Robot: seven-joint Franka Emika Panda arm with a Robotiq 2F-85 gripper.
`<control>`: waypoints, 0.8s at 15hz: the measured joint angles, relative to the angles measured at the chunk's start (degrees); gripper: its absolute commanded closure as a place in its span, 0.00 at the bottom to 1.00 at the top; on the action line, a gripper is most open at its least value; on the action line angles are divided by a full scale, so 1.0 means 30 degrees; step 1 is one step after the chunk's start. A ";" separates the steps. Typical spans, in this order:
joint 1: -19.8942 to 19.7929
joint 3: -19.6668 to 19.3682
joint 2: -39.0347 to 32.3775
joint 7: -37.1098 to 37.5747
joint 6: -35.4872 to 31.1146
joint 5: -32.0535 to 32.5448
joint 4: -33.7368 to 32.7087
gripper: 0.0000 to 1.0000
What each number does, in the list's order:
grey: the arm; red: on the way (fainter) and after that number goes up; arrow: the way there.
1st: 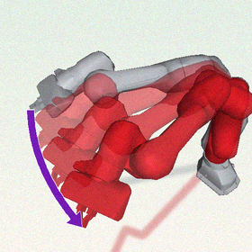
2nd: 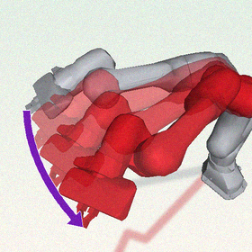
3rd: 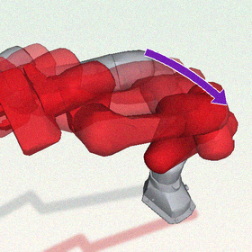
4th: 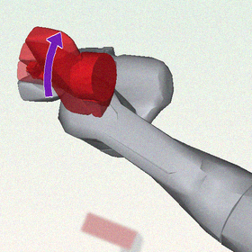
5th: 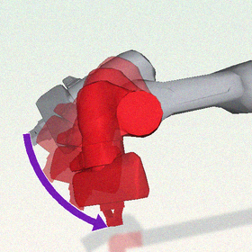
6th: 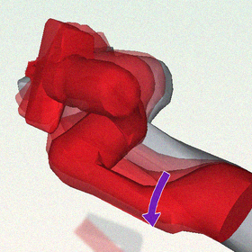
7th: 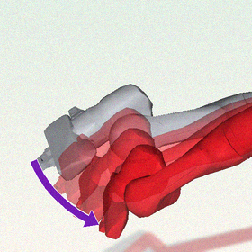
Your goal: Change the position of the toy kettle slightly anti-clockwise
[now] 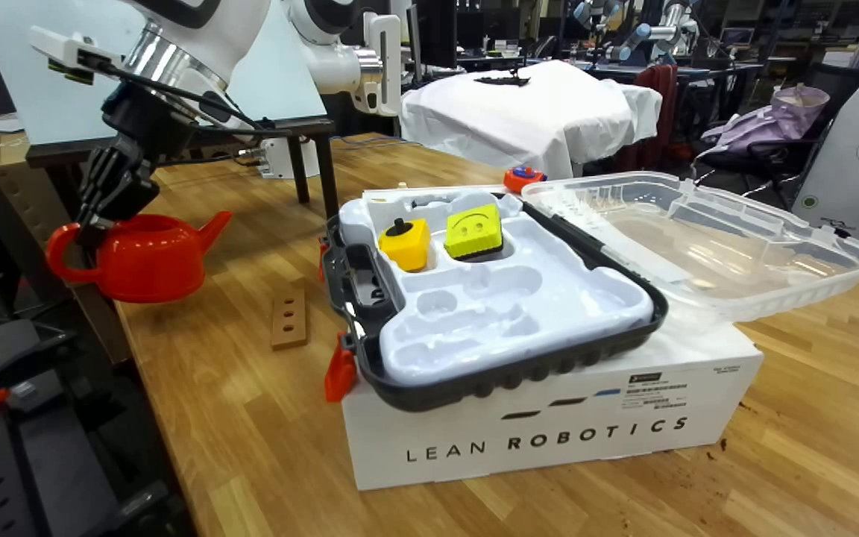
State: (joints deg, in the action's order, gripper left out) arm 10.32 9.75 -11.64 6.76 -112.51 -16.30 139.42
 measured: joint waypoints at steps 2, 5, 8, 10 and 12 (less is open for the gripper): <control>-0.0001 -0.0003 -0.0015 0.0000 0.0008 0.0000 0.0022 0.96; -0.0039 -0.0075 -0.0151 -0.0804 0.0154 0.0001 -0.0026 0.96; -0.0095 -0.0275 -0.0699 -0.1462 0.0368 0.0800 -0.0590 0.96; -0.0092 -0.0317 -0.1336 -0.1505 0.0714 0.1780 -0.1407 0.96; -0.0075 -0.0318 -0.2074 -0.1505 0.1033 0.2825 -0.2342 0.96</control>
State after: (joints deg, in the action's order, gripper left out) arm 10.09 8.79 -17.86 2.25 -109.41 -7.82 132.40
